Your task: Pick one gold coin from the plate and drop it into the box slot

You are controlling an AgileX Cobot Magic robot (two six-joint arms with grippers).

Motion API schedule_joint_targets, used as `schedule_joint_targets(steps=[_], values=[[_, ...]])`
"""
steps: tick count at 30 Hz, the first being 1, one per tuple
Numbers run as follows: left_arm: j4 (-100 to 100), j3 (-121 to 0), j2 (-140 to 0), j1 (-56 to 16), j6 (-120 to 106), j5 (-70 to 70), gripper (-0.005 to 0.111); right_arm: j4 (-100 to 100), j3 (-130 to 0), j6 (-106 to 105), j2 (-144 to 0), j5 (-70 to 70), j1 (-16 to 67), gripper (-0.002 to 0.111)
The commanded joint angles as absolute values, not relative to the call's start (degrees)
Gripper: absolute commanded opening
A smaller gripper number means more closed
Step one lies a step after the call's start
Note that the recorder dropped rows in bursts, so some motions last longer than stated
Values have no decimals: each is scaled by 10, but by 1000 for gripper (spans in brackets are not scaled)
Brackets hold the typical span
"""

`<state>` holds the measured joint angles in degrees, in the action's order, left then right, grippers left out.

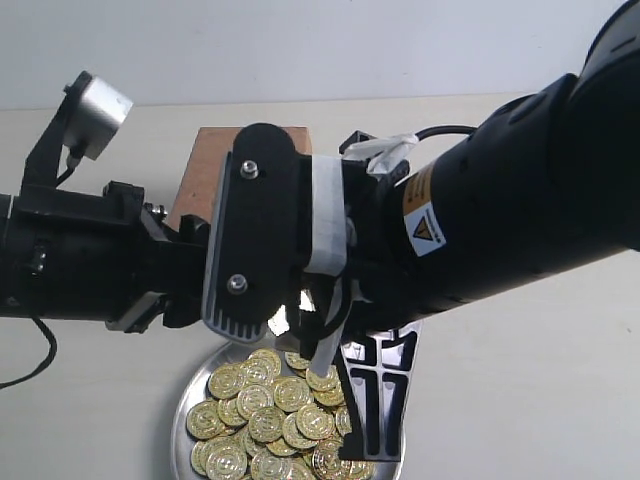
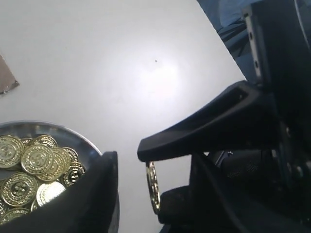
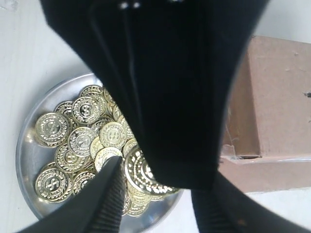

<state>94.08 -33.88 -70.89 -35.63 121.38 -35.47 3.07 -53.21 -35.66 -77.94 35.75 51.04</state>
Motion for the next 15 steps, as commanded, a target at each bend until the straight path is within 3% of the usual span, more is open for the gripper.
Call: schedule_joint_targets(steps=[1, 15], values=[[946, -341, -728, -360, 1218, -366, 46, 29, -537, -360, -774, 347, 512, 21], [935, -341, -734, -360, 1218, -373, 42, 25, -537, -361, -774, 342, 512, 21]])
